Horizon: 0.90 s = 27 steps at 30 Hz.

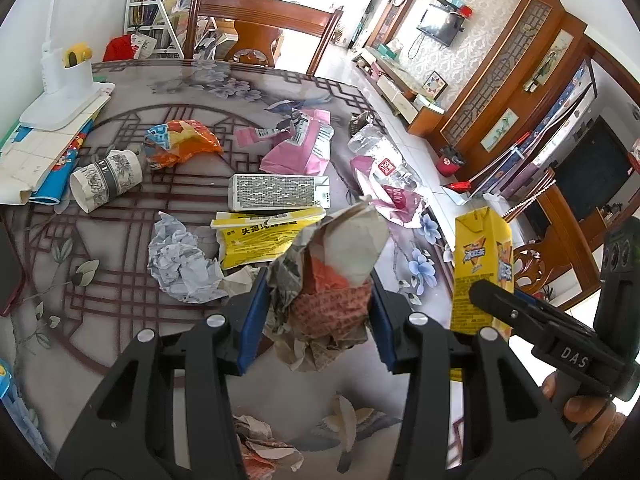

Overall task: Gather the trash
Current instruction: 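Lift the yellow iced-tea carton with the right tool, holding the paper in the left, then move both tools over the red bin and release paper and carton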

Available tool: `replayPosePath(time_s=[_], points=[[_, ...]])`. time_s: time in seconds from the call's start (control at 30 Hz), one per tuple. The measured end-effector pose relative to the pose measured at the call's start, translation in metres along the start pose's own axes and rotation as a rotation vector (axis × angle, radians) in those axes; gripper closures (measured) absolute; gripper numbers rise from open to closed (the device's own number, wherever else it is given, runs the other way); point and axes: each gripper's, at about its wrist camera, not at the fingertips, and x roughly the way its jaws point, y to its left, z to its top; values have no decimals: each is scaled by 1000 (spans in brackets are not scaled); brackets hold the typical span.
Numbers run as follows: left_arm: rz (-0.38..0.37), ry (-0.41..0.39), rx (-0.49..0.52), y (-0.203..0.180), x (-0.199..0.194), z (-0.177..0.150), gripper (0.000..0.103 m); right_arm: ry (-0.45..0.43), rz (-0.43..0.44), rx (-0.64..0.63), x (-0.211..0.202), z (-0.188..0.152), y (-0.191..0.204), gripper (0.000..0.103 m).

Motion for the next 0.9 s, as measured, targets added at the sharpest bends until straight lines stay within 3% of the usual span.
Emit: replayPosePath(time_s=[0.6, 0.9], points=[[-39, 12, 37, -24, 11, 5, 59, -33, -32, 54, -17, 2, -24, 41], [-72, 48, 85, -60, 32, 5, 59, -45, -57, 122, -35, -4, -59, 41]])
